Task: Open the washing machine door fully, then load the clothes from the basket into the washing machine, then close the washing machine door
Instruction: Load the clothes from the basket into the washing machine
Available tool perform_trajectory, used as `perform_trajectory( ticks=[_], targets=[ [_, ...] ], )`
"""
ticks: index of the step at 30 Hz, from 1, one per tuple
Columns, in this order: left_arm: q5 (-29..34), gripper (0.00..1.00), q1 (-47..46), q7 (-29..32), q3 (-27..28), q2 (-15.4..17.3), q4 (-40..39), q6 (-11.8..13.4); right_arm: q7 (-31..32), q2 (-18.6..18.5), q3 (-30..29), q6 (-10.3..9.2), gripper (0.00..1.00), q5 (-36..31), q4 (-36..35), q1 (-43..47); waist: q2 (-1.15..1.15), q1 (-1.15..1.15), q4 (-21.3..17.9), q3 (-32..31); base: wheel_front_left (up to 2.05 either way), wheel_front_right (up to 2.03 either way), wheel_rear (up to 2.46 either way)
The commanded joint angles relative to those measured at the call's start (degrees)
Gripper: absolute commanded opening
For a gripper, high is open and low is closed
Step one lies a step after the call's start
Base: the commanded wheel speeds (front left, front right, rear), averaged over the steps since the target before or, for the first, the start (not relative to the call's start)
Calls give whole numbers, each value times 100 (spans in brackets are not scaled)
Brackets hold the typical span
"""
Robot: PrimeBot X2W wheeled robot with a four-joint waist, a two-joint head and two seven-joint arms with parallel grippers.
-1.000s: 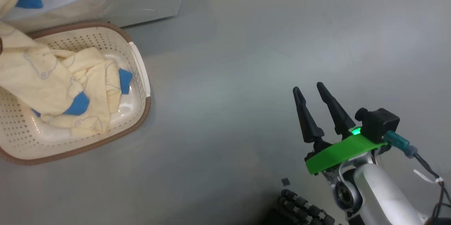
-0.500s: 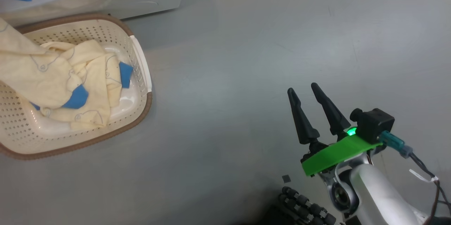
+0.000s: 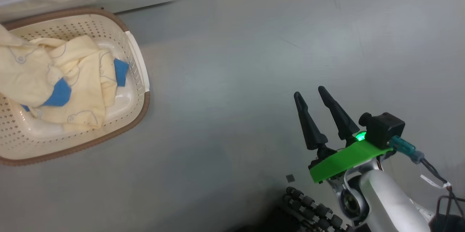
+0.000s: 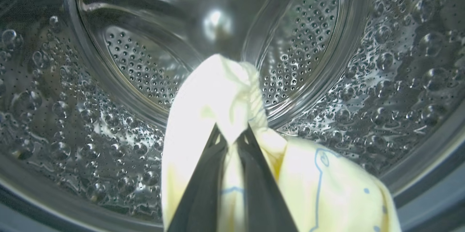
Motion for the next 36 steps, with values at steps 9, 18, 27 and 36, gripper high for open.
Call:
perform_trajectory(
  ticks=[9, 18, 27, 36],
  targets=[
    [-23, 0, -762, -368, 36, 136, -221, 144, -55, -59, 143, 9, 100, 12, -187, 157, 0, 0, -89, 150, 0, 0, 0],
    [126, 0, -760, -285, -212, 177, 322, 160, -55, -59, 194, 9, 100, 90, -157, 169, 0, 0, -172, 148, 0, 0, 0],
    [172, 0, -935, 75, -412, 76, 892, 145, -55, -59, 221, 9, 100, 118, -141, 189, 0, 0, -174, 66, 0, 0, 0],
    [-70, 100, -993, 374, -335, -60, 1287, 133, -55, -59, 195, 9, 100, 123, -119, 183, 0, 0, -149, 6, 0, 0, 0]
  ],
)
